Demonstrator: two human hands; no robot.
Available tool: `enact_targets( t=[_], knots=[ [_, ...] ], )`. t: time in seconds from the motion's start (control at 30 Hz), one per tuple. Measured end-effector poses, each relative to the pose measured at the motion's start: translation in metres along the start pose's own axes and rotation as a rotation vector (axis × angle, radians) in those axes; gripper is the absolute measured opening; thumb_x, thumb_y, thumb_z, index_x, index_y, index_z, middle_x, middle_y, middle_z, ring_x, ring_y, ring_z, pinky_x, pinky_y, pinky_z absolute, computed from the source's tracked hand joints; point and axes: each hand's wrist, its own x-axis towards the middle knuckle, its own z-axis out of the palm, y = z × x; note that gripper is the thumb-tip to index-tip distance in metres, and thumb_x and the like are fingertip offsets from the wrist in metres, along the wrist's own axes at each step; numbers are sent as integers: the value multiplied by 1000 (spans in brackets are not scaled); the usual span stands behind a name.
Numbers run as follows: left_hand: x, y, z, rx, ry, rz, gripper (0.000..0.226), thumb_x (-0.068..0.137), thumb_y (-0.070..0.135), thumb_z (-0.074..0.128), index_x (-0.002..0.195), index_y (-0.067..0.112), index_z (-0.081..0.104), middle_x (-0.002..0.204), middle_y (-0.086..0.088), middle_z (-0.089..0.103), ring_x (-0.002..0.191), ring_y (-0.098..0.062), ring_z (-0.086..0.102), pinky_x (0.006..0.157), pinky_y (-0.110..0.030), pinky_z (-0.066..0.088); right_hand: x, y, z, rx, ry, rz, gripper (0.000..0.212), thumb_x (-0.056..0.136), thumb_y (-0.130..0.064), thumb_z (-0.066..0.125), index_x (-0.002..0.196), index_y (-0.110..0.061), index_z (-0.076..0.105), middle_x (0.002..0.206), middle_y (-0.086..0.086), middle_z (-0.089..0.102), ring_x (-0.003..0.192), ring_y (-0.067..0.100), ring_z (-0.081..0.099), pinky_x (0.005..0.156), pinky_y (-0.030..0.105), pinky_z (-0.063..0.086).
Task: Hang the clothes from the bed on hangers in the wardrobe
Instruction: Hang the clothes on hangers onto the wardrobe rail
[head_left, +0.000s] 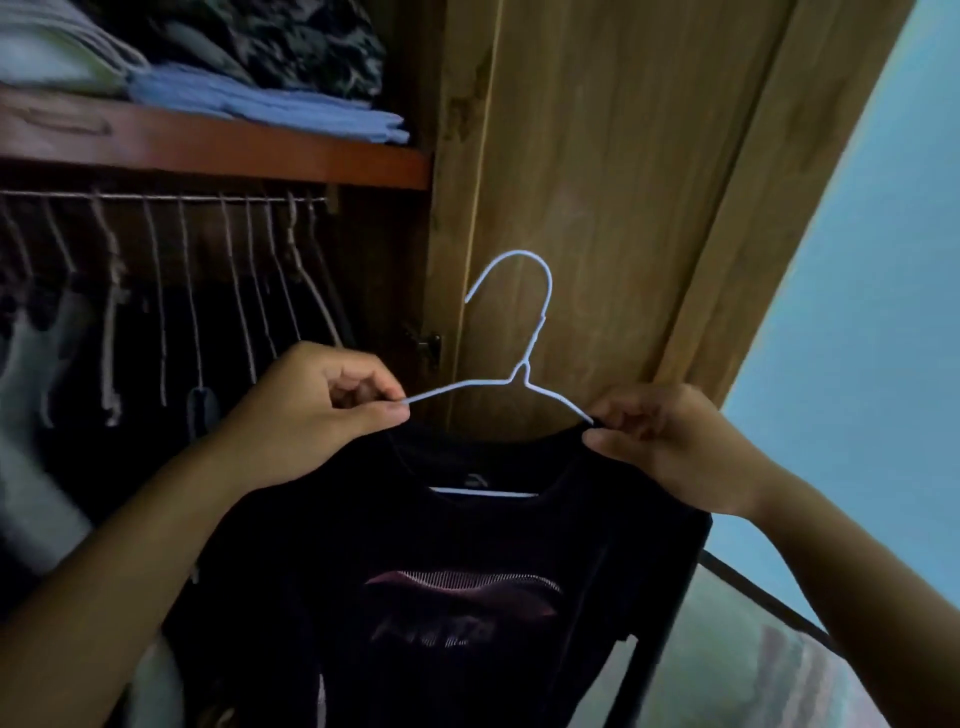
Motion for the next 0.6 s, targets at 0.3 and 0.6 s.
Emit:
enact_targets(
  t=[0.3,0.6],
  knots=[
    [-54,-20,-82,153,139,-92,17,85,11,73,83,28,74,67,-3,66,64,-23,62,62,-23,47,76,-47,63,154,-226,-216,18,95,-8,64,100,-24,72,87,0,71,83,14,68,80,35,53],
    [-118,-15,-122,333,386,-219,18,78,44,66,81,27,70,66,1,63,59,-11,56,58,-21,41,127,-90,111,420,-472,-382,11,98,-9,59,93,-8,69,75,10,61,70,10,53,66,22,41]
  ],
)
